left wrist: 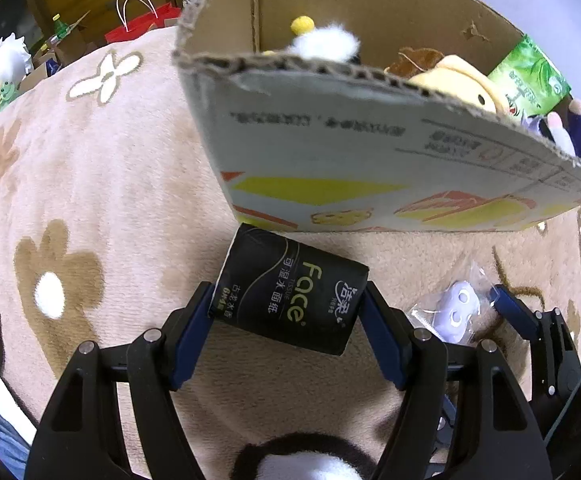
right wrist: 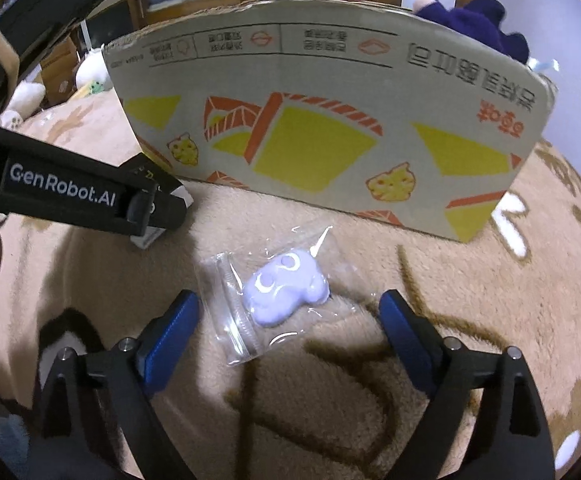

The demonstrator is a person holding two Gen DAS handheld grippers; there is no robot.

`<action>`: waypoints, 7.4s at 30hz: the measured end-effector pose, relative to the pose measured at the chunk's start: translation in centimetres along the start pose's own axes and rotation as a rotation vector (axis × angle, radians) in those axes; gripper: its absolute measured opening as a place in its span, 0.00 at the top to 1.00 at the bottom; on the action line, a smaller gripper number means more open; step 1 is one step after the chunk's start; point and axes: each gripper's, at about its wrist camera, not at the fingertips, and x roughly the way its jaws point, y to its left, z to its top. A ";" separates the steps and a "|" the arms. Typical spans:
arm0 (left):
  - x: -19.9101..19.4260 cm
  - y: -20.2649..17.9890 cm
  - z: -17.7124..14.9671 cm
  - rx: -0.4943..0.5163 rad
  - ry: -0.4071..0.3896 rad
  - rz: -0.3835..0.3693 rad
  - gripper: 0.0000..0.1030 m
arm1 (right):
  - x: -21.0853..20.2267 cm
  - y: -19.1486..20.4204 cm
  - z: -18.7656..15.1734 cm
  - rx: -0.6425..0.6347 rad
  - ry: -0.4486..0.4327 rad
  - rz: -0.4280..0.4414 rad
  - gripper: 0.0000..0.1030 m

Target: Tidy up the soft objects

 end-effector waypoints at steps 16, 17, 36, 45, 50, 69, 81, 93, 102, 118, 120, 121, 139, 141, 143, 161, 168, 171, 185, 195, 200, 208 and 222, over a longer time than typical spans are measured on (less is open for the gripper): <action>-1.1 0.4 0.0 -0.014 -0.017 -0.008 0.31 | 0.3 0.3 0.2 -0.024 -0.047 -0.034 0.17; -1.2 0.4 0.0 -0.015 -0.020 -0.008 0.31 | 0.1 0.1 0.3 -0.029 -0.049 -0.034 0.18; -2.7 -0.1 -0.6 -0.011 -0.056 0.004 0.31 | -3.3 -1.5 0.9 0.073 -0.092 -0.012 0.27; -3.4 -0.2 -1.0 -0.009 -0.085 0.012 0.31 | -5.2 -3.4 0.9 0.077 -0.129 -0.014 0.27; -4.1 -0.6 -1.4 -0.001 -0.110 0.029 0.31 | -6.5 -3.6 0.8 0.078 -0.155 -0.014 0.27; -10.6 -3.1 -4.2 0.057 -0.366 0.097 0.31 | -13.4 -3.2 1.3 0.075 -0.320 -0.007 0.27; -14.0 -3.4 -3.7 0.073 -0.549 0.106 0.31 | -16.3 -3.3 3.2 0.067 -0.434 0.002 0.27; -15.8 -5.3 0.0 0.133 -0.678 0.114 0.31 | -16.2 -5.2 6.9 0.095 -0.522 0.003 0.27; -14.6 -5.9 2.9 0.160 -0.688 0.124 0.31 | -14.6 -6.3 10.0 0.101 -0.551 0.022 0.27; -11.3 -5.1 4.7 0.141 -0.610 0.086 0.16 | -11.1 -7.6 10.0 0.125 -0.487 0.044 0.20; -11.4 -4.8 4.5 0.135 -0.610 0.078 0.15 | -11.2 -7.6 10.0 0.132 -0.492 0.046 0.11; -11.5 -4.8 4.3 0.136 -0.609 0.078 0.15 | -11.3 -7.6 9.9 0.136 -0.498 0.048 0.09; -13.6 -4.3 1.3 0.110 -0.632 0.128 0.04 | -15.3 -7.9 8.7 0.159 -0.512 0.006 0.00; -13.9 -4.2 0.8 0.109 -0.636 0.130 0.04 | -16.0 -7.7 8.6 0.153 -0.513 -0.001 0.00; -14.4 -4.1 0.4 0.107 -0.637 0.135 0.04 | -16.8 -7.7 8.4 0.149 -0.515 -0.007 0.00; -18.8 -3.1 -5.9 0.084 -0.663 0.131 0.04 | -23.2 -7.3 4.6 0.135 -0.512 -0.066 0.00; -19.8 -3.0 -8.4 0.099 -0.671 0.132 0.04 | -24.6 -7.3 2.4 0.145 -0.515 -0.079 0.00; -20.2 -3.1 -9.2 0.105 -0.676 0.128 0.04 | -25.1 -7.3 1.7 0.154 -0.520 -0.086 0.00; -20.1 -4.0 -9.9 0.145 -0.688 0.146 0.04 | -25.0 -7.6 0.4 0.139 -0.525 -0.119 0.00; -20.2 -4.7 -10.0 0.168 -0.711 0.180 0.04 | -23.9 -7.8 0.3 0.128 -0.510 -0.123 0.00; -20.4 -4.9 -10.3 0.165 -0.728 0.189 0.04 | -23.6 -7.7 0.3 0.127 -0.508 -0.117 0.00; -20.4 -4.6 -10.2 0.145 -0.741 0.199 0.04 | -23.3 -7.6 0.2 0.120 -0.504 -0.119 0.00; -20.7 -4.6 -10.4 0.131 -0.762 0.203 0.04 | -23.4 -7.5 0.3 0.117 -0.506 -0.116 0.00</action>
